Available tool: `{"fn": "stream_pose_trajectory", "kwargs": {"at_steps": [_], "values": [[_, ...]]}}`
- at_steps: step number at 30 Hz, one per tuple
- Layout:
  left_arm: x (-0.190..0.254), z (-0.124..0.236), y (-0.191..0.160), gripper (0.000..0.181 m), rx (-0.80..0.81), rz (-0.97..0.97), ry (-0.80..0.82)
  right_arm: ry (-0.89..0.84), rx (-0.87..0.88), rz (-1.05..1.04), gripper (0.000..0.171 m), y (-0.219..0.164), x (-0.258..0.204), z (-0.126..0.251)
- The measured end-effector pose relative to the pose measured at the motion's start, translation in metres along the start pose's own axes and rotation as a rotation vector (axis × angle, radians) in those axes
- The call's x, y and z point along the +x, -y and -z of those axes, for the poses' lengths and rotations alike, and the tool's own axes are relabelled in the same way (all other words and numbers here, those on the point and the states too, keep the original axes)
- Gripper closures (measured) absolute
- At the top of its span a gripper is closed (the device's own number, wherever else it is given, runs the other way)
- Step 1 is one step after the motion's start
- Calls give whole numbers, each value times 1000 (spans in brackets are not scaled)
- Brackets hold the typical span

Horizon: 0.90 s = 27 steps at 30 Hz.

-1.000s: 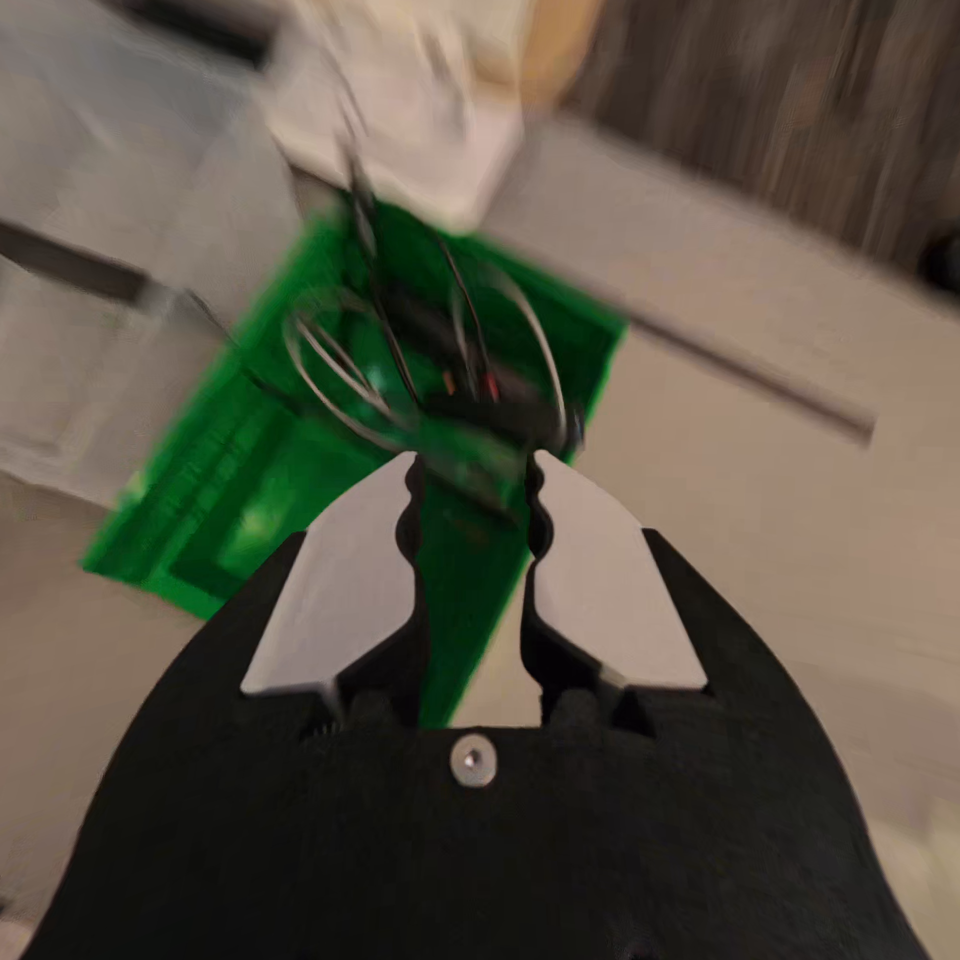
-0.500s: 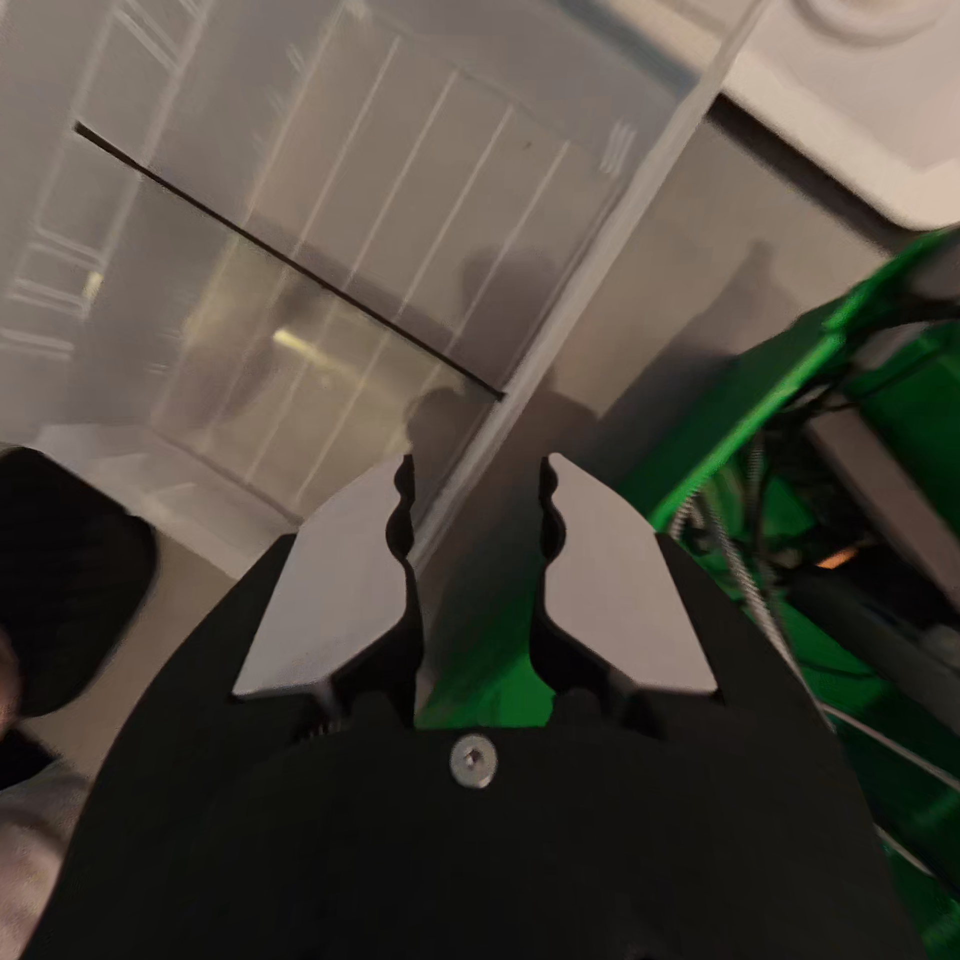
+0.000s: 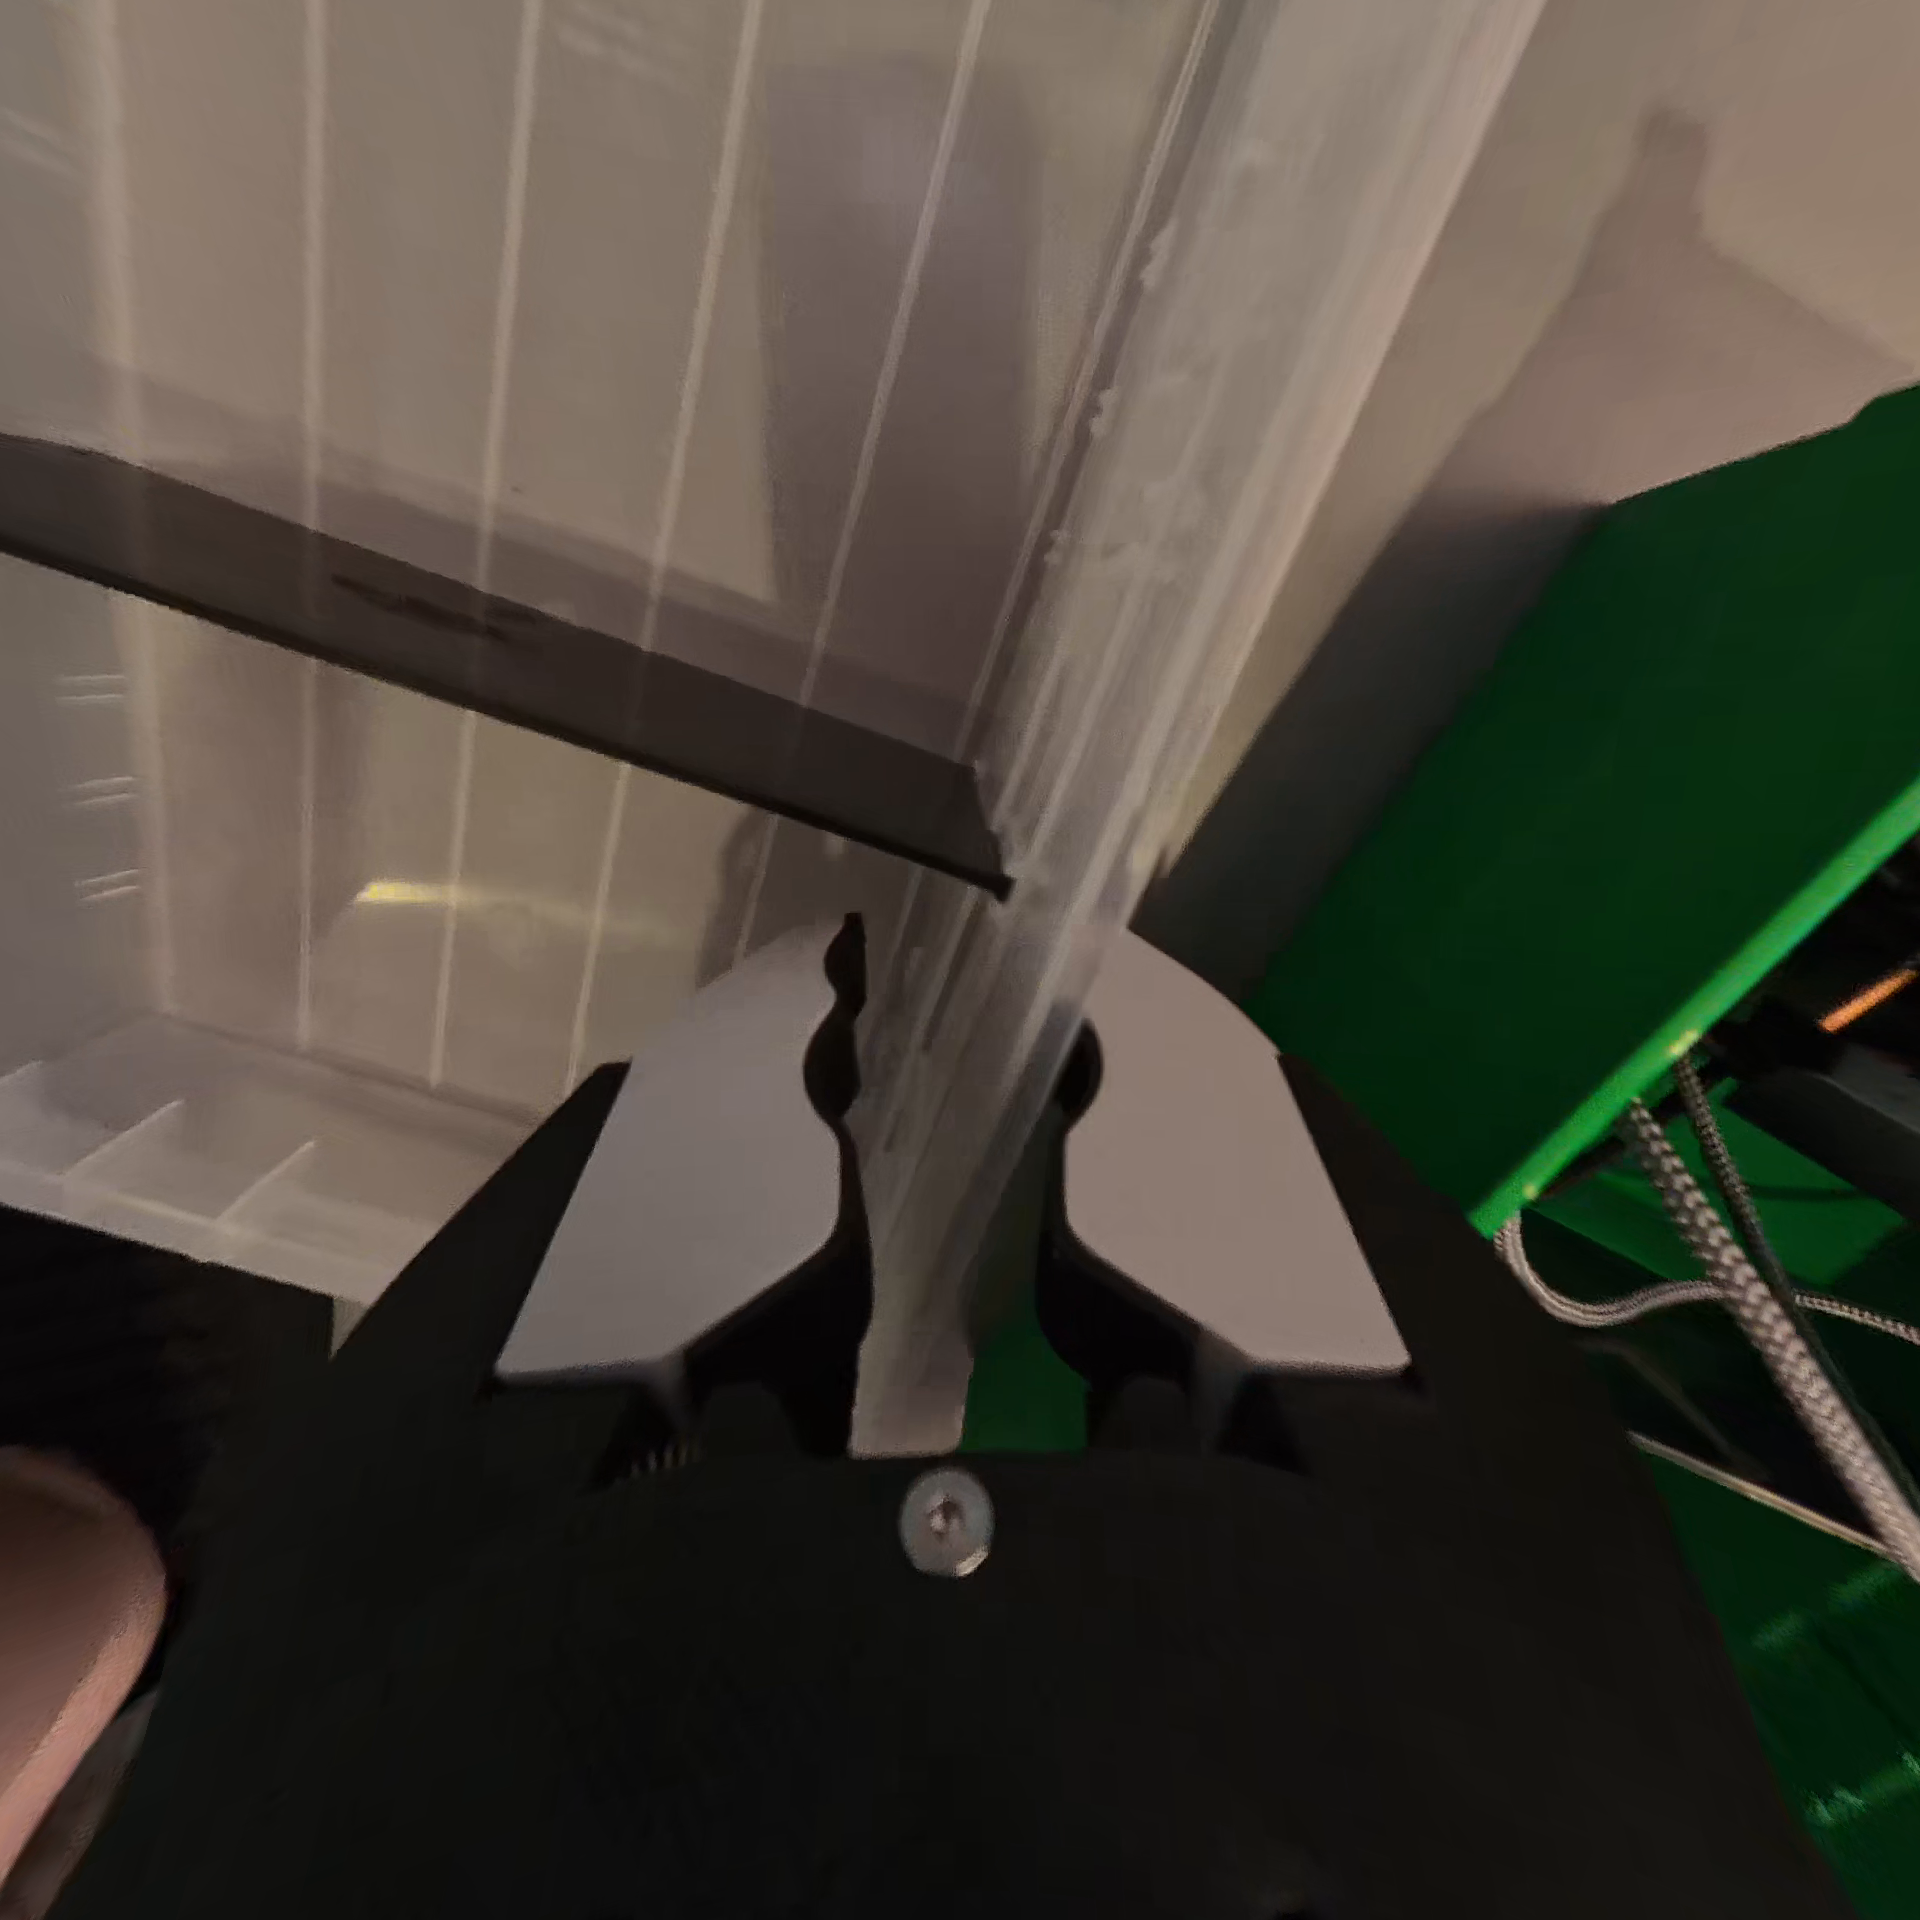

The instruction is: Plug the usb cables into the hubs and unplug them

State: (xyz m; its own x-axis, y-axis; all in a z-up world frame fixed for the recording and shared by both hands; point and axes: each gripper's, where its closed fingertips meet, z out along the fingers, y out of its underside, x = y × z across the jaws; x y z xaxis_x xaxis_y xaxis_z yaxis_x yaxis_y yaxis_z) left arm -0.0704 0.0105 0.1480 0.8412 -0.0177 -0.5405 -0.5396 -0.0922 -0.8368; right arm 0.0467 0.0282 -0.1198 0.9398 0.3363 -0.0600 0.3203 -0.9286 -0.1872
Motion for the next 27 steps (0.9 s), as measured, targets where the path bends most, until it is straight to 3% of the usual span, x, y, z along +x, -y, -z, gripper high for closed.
{"fn": "stream_pose_trajectory", "kwargs": {"at_steps": [6,10,11,14,19,21,27], "values": [[-9,6,4,92,32,43,-4,-124,74,22,139,10,3,-5],[-16,10,5,92,56,112,-37,-75,32,-83,140,4,5,-12],[-18,11,6,92,64,129,-44,-50,3,-93,148,0,4,-15],[-23,13,7,92,83,161,-59,25,-118,-89,148,-16,-1,-22],[-18,16,11,92,103,191,-107,27,-167,-19,155,-18,-3,-22],[-15,17,12,93,103,187,-121,85,-174,-32,166,-18,-9,-22],[-6,19,15,92,110,227,-190,111,-188,-31,167,-17,-10,-20]]}}
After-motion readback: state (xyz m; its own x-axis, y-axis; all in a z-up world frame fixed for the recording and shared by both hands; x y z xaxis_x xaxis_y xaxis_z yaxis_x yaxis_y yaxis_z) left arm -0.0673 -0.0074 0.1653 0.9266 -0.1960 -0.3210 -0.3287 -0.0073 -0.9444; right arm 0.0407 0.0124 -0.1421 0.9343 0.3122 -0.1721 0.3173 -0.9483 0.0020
